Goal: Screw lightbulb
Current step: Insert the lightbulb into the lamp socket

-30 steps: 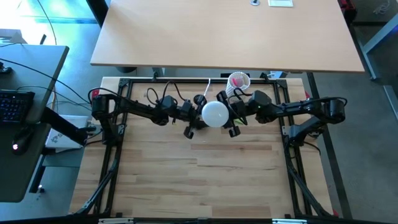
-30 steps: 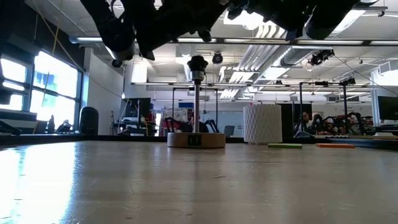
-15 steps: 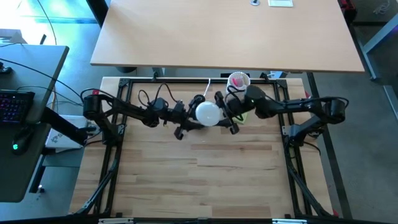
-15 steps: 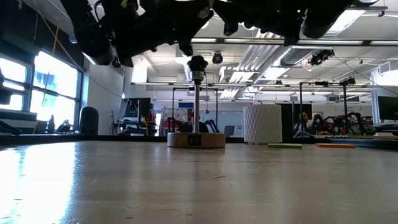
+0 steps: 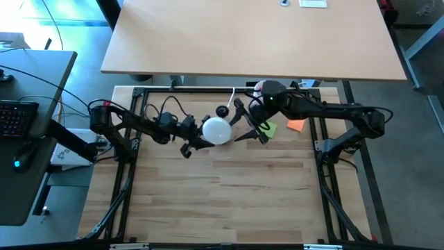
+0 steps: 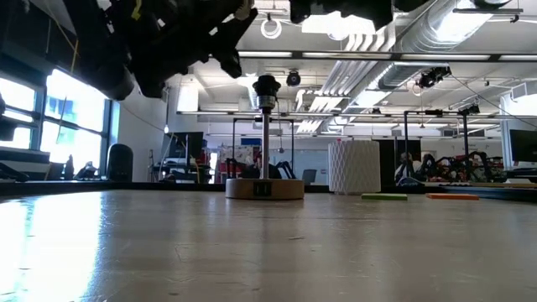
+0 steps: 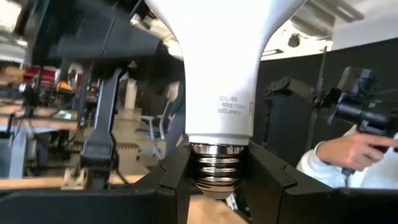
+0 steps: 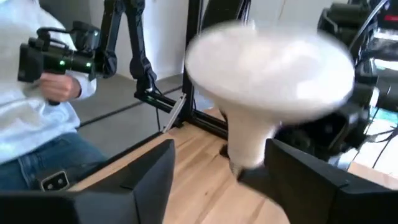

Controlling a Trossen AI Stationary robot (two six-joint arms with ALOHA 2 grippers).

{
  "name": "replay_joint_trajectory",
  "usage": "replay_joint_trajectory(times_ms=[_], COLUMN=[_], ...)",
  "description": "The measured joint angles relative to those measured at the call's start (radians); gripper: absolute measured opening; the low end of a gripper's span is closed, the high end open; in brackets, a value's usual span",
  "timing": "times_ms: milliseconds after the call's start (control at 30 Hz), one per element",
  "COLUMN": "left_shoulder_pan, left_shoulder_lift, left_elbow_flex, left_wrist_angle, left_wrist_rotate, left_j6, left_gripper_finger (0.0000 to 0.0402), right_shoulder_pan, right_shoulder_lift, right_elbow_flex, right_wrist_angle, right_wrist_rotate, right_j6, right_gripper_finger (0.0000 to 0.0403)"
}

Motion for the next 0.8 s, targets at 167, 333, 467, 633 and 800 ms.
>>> replay_joint_trajectory(times_ms=[167,333,467,633,800], left_shoulder_pan=[-0.010,-0.013,-0.013,-0.013,-0.014], left_shoulder_lift=[-0.004,-0.003,-0.002,-0.002,-0.002], left_elbow_flex=[-0.009,-0.003,-0.003,-0.001,0.000], left_wrist_angle=[0.001,0.000,0.000,-0.005,-0.032], left_wrist_rotate=[-0.004,-0.001,0.000,-0.001,-0.002], left_j6=[-0.010,-0.010,-0.011,-0.010,0.000], left_gripper_finger=[0.0100,0.0100,0.0100,0.0100,0.0100], right_shoulder_pan=[-0.003,-0.017,-0.016,-0.014,-0.015], right_shoulder_lift=[0.001,0.022,0.093,0.162,0.185], right_elbow_flex=[0.032,0.029,0.027,0.026,0.026], right_wrist_angle=[-0.035,-0.017,0.047,0.191,0.277], right_wrist_rotate=[0.000,-0.009,-0.079,-0.179,-0.220], right_j6=[-0.075,-0.104,-0.096,-0.041,0.002], right_gripper_finger=[0.0290,0.0299,0.0299,0.0299,0.0299])
